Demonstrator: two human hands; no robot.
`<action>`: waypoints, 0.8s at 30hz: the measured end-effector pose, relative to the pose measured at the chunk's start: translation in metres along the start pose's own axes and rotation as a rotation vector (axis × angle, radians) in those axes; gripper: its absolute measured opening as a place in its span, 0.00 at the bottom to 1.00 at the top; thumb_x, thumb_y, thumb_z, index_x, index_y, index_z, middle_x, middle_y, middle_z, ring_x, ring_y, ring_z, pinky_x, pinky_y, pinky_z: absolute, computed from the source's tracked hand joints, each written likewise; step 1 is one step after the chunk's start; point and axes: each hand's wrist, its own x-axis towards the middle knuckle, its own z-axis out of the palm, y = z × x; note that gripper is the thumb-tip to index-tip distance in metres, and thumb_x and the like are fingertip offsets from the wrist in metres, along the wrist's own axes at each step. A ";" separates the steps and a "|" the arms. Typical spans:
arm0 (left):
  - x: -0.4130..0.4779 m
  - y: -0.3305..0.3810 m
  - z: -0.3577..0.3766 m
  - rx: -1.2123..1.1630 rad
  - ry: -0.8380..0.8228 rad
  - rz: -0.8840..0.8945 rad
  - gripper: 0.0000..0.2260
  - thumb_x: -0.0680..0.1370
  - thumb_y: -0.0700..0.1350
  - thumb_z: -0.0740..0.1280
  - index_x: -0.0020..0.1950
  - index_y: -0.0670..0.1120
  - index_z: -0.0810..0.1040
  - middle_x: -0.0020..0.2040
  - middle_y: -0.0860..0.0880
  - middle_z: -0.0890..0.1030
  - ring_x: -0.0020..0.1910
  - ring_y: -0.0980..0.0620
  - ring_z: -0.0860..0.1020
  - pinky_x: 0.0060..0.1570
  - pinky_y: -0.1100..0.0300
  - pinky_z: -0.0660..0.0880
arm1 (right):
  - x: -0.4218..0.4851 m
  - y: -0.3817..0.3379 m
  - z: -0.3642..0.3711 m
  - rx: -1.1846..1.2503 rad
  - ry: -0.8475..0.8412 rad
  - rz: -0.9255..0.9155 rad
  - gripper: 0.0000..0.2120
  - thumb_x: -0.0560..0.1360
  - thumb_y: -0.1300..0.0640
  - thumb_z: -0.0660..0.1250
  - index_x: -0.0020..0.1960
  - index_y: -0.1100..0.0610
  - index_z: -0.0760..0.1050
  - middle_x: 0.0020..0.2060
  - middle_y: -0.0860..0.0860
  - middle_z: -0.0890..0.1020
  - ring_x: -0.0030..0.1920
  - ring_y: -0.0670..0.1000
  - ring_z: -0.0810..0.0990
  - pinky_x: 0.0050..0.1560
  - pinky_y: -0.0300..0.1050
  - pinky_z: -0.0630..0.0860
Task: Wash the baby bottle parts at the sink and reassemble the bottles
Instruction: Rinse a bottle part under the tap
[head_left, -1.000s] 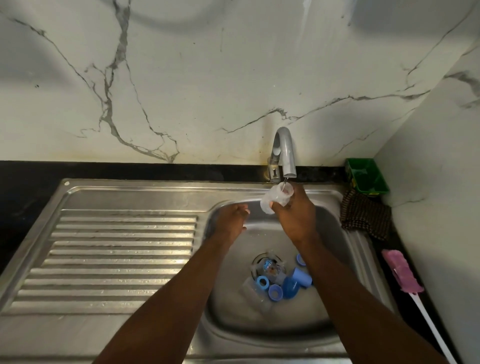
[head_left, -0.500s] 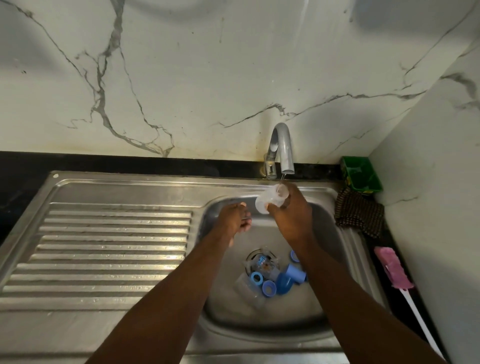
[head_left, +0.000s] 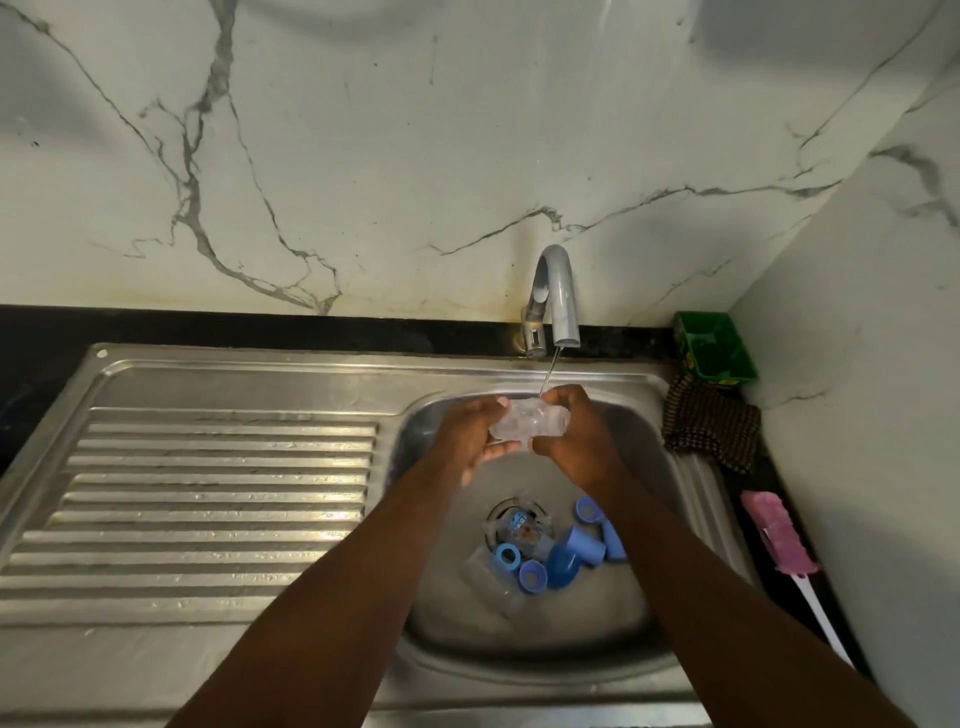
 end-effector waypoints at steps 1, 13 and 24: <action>0.002 0.000 0.001 0.045 -0.002 0.033 0.13 0.79 0.42 0.70 0.62 0.41 0.78 0.59 0.40 0.82 0.56 0.42 0.83 0.56 0.45 0.81 | 0.002 0.003 -0.002 -0.045 -0.015 0.034 0.25 0.69 0.67 0.76 0.59 0.55 0.68 0.47 0.48 0.76 0.46 0.47 0.77 0.42 0.36 0.75; 0.006 -0.007 0.010 0.293 -0.199 0.336 0.20 0.76 0.33 0.71 0.67 0.44 0.79 0.60 0.49 0.83 0.59 0.52 0.82 0.58 0.57 0.80 | 0.013 0.012 -0.010 0.068 -0.165 0.214 0.21 0.70 0.67 0.75 0.61 0.59 0.76 0.54 0.54 0.82 0.57 0.56 0.81 0.58 0.52 0.77; -0.002 0.003 0.020 0.151 -0.158 0.040 0.13 0.78 0.39 0.71 0.63 0.42 0.79 0.56 0.43 0.84 0.54 0.46 0.84 0.52 0.55 0.83 | 0.008 0.006 -0.014 0.032 -0.018 0.000 0.22 0.74 0.72 0.67 0.66 0.58 0.75 0.55 0.52 0.81 0.52 0.45 0.77 0.46 0.28 0.74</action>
